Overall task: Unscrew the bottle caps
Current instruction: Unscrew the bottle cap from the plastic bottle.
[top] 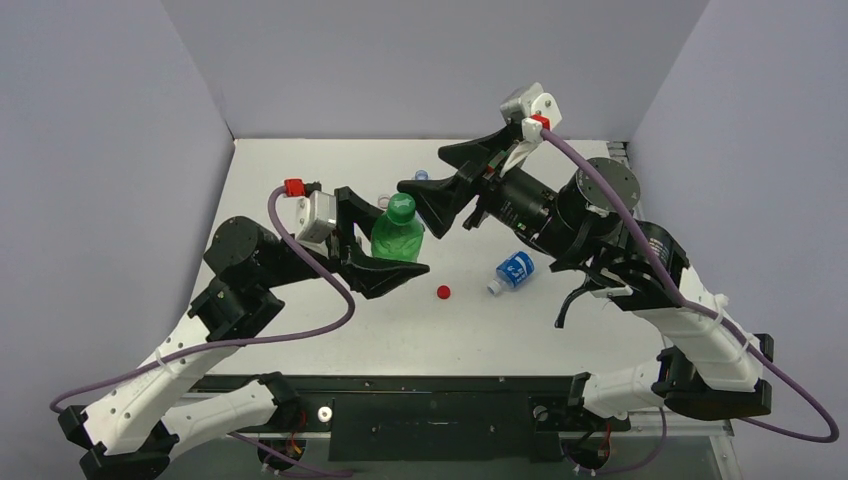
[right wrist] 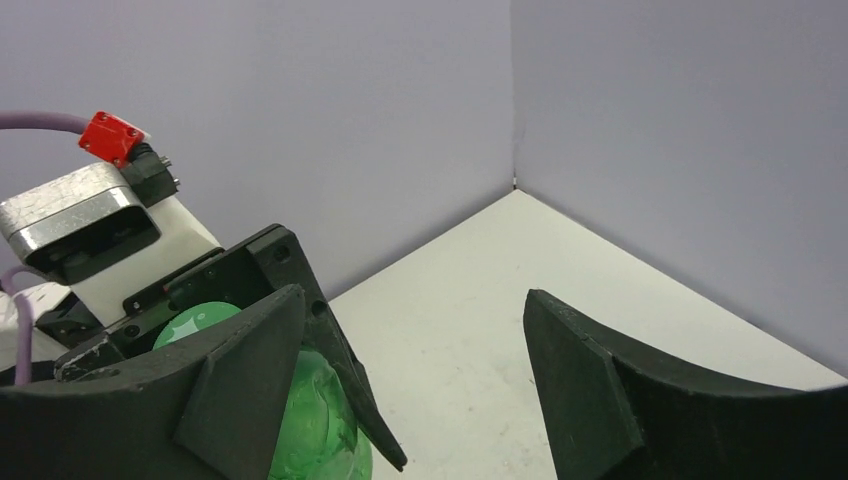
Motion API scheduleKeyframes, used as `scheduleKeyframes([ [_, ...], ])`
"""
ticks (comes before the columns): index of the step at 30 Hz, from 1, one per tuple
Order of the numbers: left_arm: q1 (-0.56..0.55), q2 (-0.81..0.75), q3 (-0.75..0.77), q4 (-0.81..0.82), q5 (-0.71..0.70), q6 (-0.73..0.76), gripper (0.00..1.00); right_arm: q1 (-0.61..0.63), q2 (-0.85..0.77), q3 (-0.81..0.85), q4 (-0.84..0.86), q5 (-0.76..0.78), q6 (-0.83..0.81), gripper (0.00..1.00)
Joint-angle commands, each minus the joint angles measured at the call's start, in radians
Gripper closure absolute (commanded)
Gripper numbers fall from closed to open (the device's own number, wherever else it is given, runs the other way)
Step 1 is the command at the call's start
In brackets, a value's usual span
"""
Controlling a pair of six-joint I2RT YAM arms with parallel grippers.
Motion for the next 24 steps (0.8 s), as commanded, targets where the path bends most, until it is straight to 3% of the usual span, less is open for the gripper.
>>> scheduleKeyframes([
  [1, 0.004, 0.003, 0.013, -0.006, -0.097, 0.03, 1.0, 0.026, -0.027, -0.014, 0.022, 0.118, 0.003, 0.24],
  [12, 0.015, 0.0, 0.005, -0.009, -0.125, -0.025, 1.0, 0.046, -0.084, -0.055, 0.117, 0.343, 0.049, 0.21],
  [19, 0.031, 0.005, -0.002, -0.013, -0.139, -0.082, 1.0, 0.047, -0.097, -0.084, 0.168, 0.121, 0.048, 0.24],
  [24, 0.033, 0.014, 0.0, -0.017, -0.148, -0.087, 1.0, 0.047, -0.031, -0.023, 0.123, 0.021, 0.056, 0.34],
])
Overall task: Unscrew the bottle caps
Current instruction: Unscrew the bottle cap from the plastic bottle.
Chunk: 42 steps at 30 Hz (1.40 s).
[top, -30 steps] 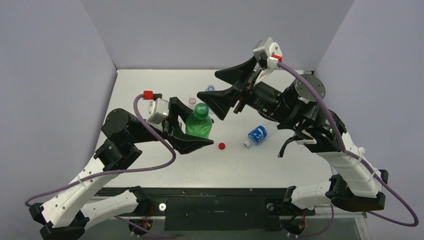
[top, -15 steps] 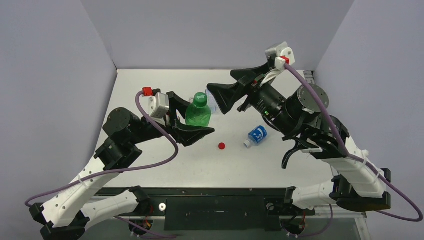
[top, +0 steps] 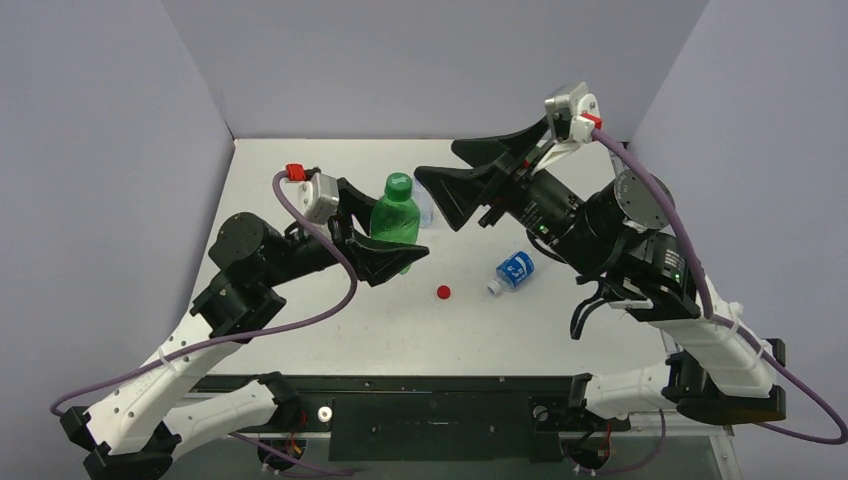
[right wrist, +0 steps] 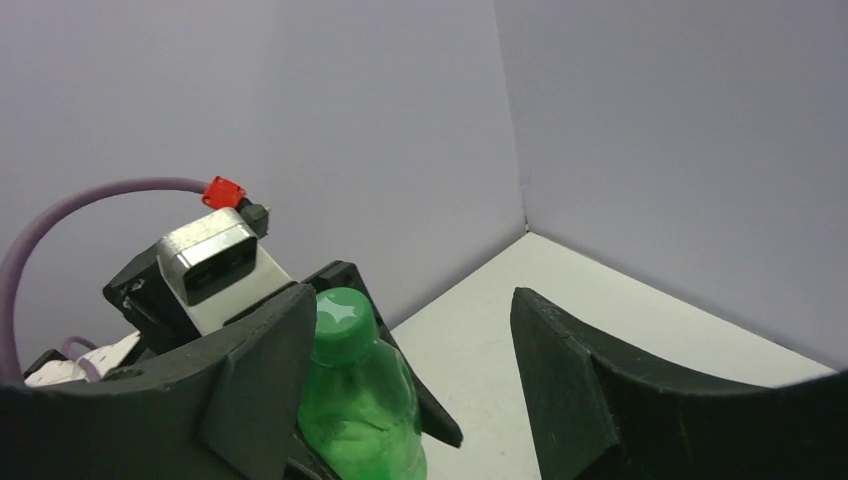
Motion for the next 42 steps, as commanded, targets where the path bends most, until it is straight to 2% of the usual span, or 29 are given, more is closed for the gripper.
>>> scheduleKeyframes([
  [1, 0.006, 0.008, 0.002, 0.011, -0.026, -0.023, 1.0, 0.008, 0.063, 0.054, -0.007, -0.13, 0.006, 0.36],
  [7, 0.007, 0.009, 0.001, 0.01, -0.023, -0.017, 1.0, 0.008, 0.1, 0.077, -0.007, -0.17, 0.01, 0.5],
  [12, 0.007, 0.006, -0.003, 0.014, -0.04, -0.005, 1.0, 0.008, 0.126, 0.106, -0.036, -0.181, 0.01, 0.54],
  [16, 0.007, 0.0, -0.01, 0.018, -0.048, 0.001, 1.0, 0.007, 0.132, 0.109, -0.043, -0.167, 0.012, 0.67],
  [18, 0.008, -0.003, -0.013, 0.02, -0.057, 0.011, 0.98, 0.007, 0.131, 0.11, -0.045, -0.16, 0.011, 0.78],
  [19, 0.008, -0.003, -0.014, 0.021, -0.06, 0.019, 0.91, 0.007, 0.131, 0.11, -0.046, -0.157, 0.012, 0.87],
  [20, 0.008, -0.007, -0.016, 0.022, -0.068, 0.039, 0.67, 0.007, 0.13, 0.109, -0.048, -0.151, 0.01, 0.91],
  [21, 0.007, -0.008, -0.017, 0.024, -0.075, 0.049, 0.56, 0.007, 0.128, 0.108, -0.051, -0.147, 0.009, 0.98],
  [22, 0.007, -0.011, -0.013, 0.024, -0.095, 0.068, 0.4, 0.007, 0.125, 0.105, -0.054, -0.137, 0.004, 1.0],
  [24, 0.008, -0.018, -0.008, 0.028, -0.124, 0.099, 0.24, 0.008, 0.125, 0.102, -0.067, -0.118, -0.01, 1.0],
  [25, 0.008, -0.02, -0.007, 0.028, -0.132, 0.109, 0.19, 0.008, 0.125, 0.102, -0.076, -0.109, -0.015, 1.0],
  [27, 0.01, -0.027, 0.004, 0.029, -0.129, 0.133, 0.16, 0.008, 0.129, 0.105, -0.09, -0.092, -0.031, 1.0],
  [32, 0.011, -0.035, 0.018, 0.047, -0.07, 0.142, 0.17, 0.009, 0.138, 0.105, -0.099, -0.073, -0.051, 1.0],
  [34, 0.012, -0.034, 0.015, 0.048, -0.037, 0.141, 0.23, 0.011, 0.138, 0.099, -0.09, -0.066, -0.055, 1.0],
  [38, 0.014, -0.031, 0.011, 0.061, -0.016, 0.139, 0.47, 0.015, 0.141, 0.093, -0.084, -0.06, -0.057, 1.0],
  [40, 0.014, -0.026, 0.007, 0.072, -0.019, 0.139, 0.49, 0.019, 0.144, 0.088, -0.075, -0.059, -0.054, 1.0],
  [42, 0.014, -0.018, 0.006, 0.089, -0.028, 0.138, 0.46, 0.027, 0.151, 0.085, -0.069, -0.051, -0.054, 1.0],
])
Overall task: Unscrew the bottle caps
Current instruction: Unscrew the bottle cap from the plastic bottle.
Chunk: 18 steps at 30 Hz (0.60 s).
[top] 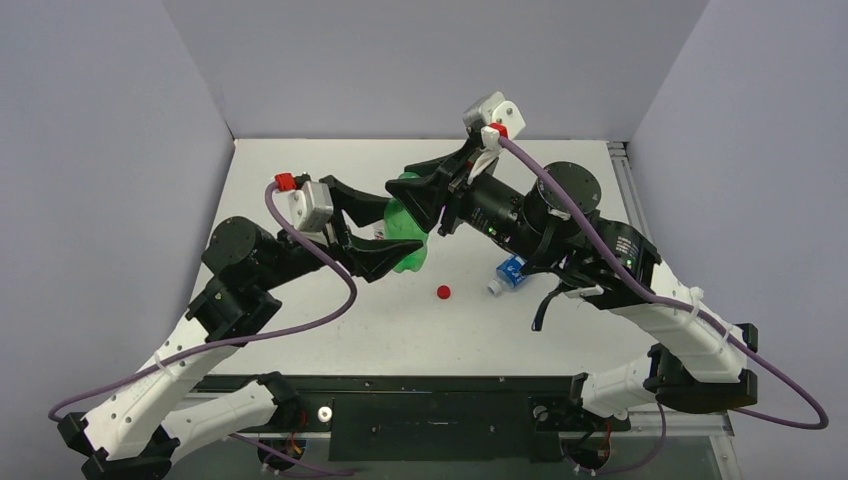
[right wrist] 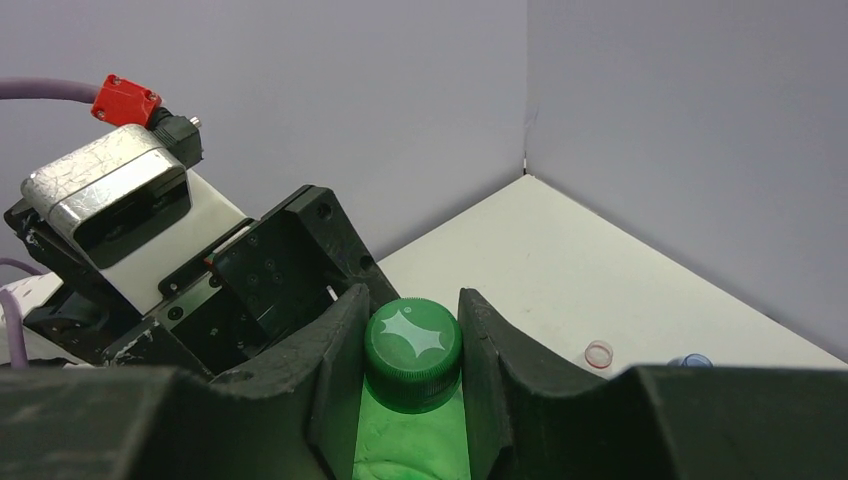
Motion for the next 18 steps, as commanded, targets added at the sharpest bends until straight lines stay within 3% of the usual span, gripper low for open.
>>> scheduleKeyframes([
  [1, 0.001, 0.012, 0.026, 0.092, 0.021, 0.004, 0.44, 0.021, 0.021, 0.012, 0.036, 0.032, -0.006, 1.0],
  [6, 0.002, 0.021, 0.05, 0.126, 0.002, -0.027, 0.29, 0.045, 0.034, 0.005, 0.04, 0.082, -0.023, 1.0],
  [11, 0.003, 0.013, 0.058, 0.127, 0.039, -0.07, 0.24, 0.056, 0.032, -0.005, 0.055, 0.102, -0.038, 1.0],
  [14, 0.009, 0.012, 0.052, 0.119, 0.054, -0.033, 0.39, 0.066, 0.034, -0.01, 0.058, 0.113, -0.044, 1.0],
  [17, 0.014, 0.007, 0.037, 0.094, 0.038, -0.008, 0.69, 0.073, 0.032, -0.01, 0.06, 0.142, -0.049, 1.0],
  [18, 0.014, 0.004, 0.036, 0.088, 0.036, 0.005, 0.73, 0.075, 0.03, -0.011, 0.062, 0.147, -0.051, 1.0],
])
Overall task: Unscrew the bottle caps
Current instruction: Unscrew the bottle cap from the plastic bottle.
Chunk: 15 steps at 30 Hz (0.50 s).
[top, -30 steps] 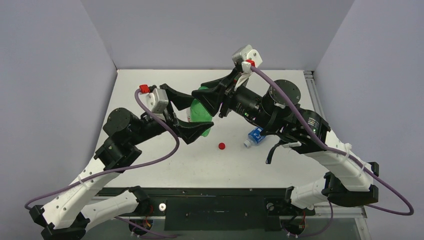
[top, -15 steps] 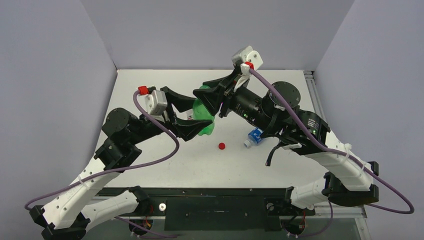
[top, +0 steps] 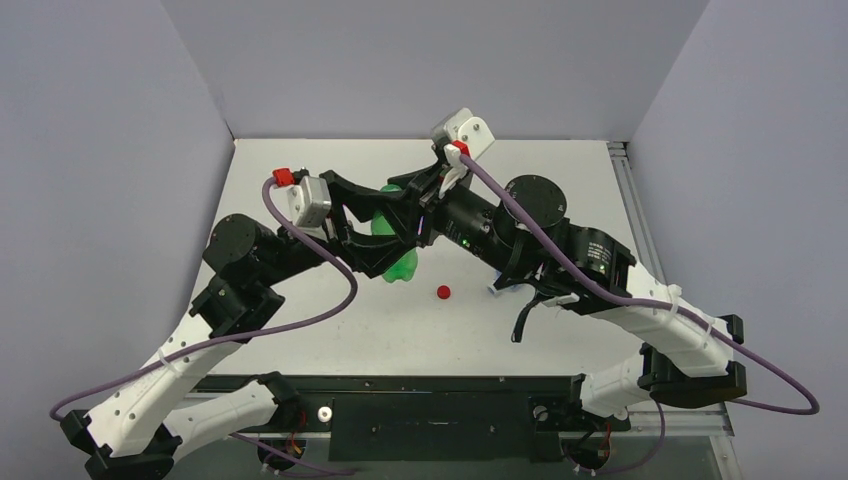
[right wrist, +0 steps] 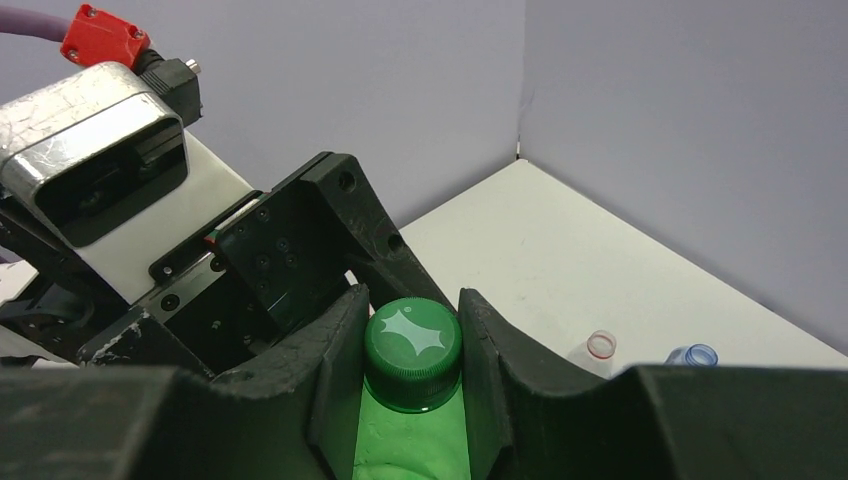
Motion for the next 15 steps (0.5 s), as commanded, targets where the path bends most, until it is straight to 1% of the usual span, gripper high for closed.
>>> scheduleKeyframes([
  [1, 0.002, -0.018, 0.027, 0.015, 0.008, 0.035, 0.76, 0.012, -0.014, 0.001, 0.043, 0.066, -0.018, 1.0],
  [4, 0.002, -0.024, 0.02, 0.004, -0.02, 0.032, 0.82, 0.013, -0.021, 0.002, 0.042, 0.085, -0.023, 1.0],
  [5, 0.004, -0.024, 0.022, 0.006, -0.023, 0.025, 0.86, 0.012, -0.022, 0.002, 0.042, 0.085, -0.027, 1.0],
  [8, 0.007, -0.019, 0.036, 0.027, 0.002, -0.047, 0.95, 0.005, -0.039, -0.01, 0.061, 0.028, -0.031, 1.0],
  [9, 0.01, -0.014, 0.046, 0.033, 0.032, -0.083, 1.0, -0.01, -0.045, -0.022, 0.069, -0.036, -0.024, 1.0],
  [10, 0.011, -0.011, 0.053, 0.046, 0.078, -0.104, 1.0, -0.023, -0.058, -0.03, 0.092, -0.148, -0.014, 1.0],
  [11, 0.013, -0.004, 0.069, 0.053, 0.102, -0.145, 1.0, -0.068, -0.066, -0.058, 0.11, -0.228, 0.019, 1.0],
  [12, 0.012, -0.001, 0.076, 0.067, 0.155, -0.162, 1.0, -0.095, -0.091, -0.079, 0.177, -0.402, 0.042, 1.0],
  [13, 0.011, 0.003, 0.089, 0.074, 0.192, -0.198, 1.0, -0.156, -0.117, -0.135, 0.219, -0.488, 0.093, 1.0],
  [14, 0.011, 0.004, 0.095, 0.083, 0.237, -0.212, 1.0, -0.185, -0.13, -0.167, 0.32, -0.663, 0.115, 1.0],
  [15, 0.009, 0.004, 0.106, 0.087, 0.262, -0.235, 1.0, -0.224, -0.151, -0.212, 0.361, -0.729, 0.151, 1.0],
])
